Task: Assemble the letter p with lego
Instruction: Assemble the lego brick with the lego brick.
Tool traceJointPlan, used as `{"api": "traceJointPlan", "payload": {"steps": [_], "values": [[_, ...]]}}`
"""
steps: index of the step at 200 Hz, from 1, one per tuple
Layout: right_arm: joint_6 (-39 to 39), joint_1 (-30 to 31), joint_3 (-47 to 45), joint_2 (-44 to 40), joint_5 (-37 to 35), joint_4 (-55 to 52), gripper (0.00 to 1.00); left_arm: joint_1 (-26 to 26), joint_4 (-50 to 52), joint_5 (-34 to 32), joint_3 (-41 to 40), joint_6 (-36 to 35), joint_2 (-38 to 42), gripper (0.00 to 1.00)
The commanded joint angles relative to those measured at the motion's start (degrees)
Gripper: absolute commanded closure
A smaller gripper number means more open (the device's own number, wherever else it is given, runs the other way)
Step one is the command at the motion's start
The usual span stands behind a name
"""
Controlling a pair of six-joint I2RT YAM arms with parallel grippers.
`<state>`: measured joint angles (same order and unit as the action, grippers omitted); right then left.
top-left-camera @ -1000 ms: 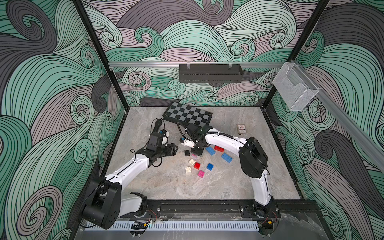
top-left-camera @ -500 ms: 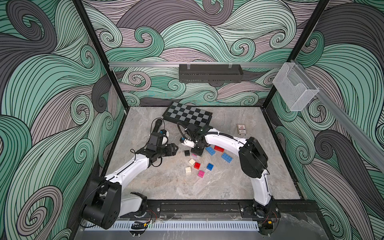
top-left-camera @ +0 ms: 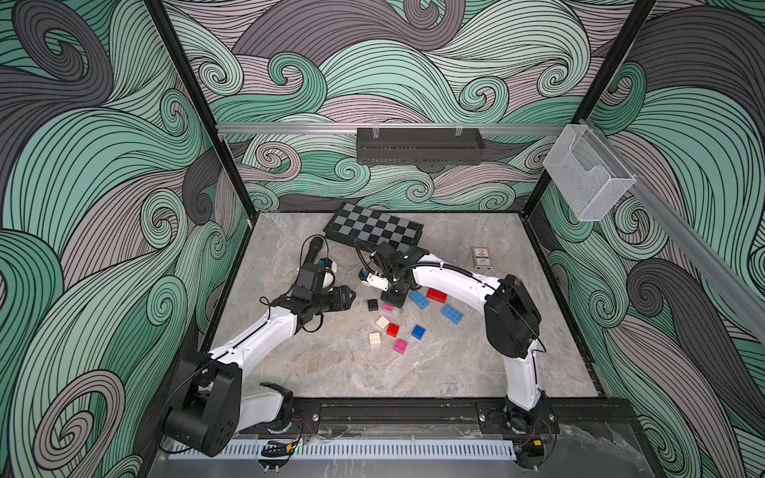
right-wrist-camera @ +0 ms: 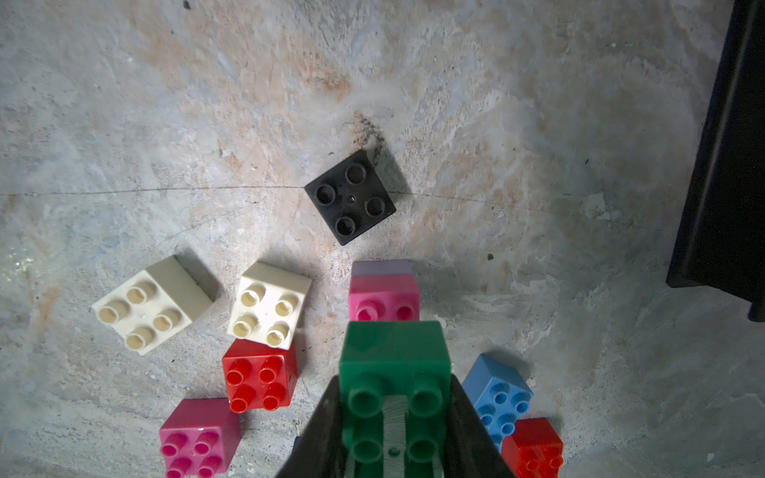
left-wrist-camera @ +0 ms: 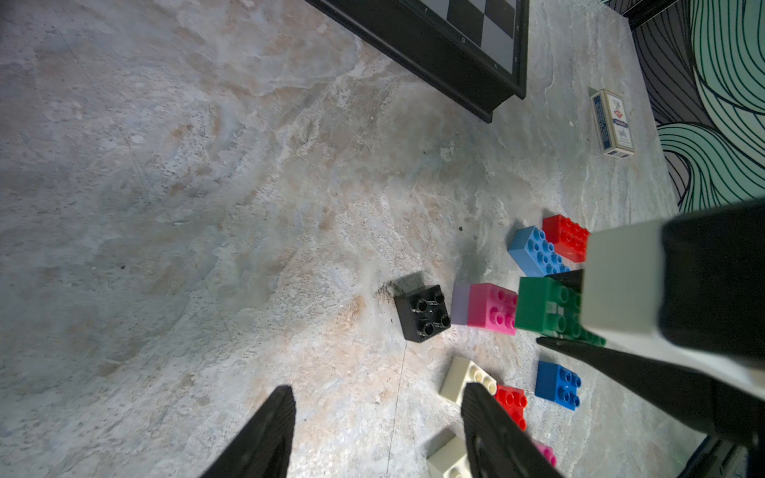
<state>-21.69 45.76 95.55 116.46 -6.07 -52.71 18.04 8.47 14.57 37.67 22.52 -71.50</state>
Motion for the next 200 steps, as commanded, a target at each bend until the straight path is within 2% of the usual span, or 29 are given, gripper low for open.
{"api": "traceJointPlan", "payload": {"steps": [1, 110, 200], "values": [[-0.20, 0.41, -0.90, -0.41, 0.51, -0.56, 0.93, -0.13, -0.63, 0.73, -0.04, -0.81, -0.04, 0.35], [-0.54, 0.29, -0.54, 3.87, 0.19, -0.57, 0.93, -0.16, -0.87, 0.81, -0.21, -0.80, -0.21, 0.35], [-0.54, 0.21, -0.56, 2.19, -0.32, -0.61, 0.93, -0.12, -0.99, 0.99, -0.15, -0.80, -0.30, 0.35]]}}
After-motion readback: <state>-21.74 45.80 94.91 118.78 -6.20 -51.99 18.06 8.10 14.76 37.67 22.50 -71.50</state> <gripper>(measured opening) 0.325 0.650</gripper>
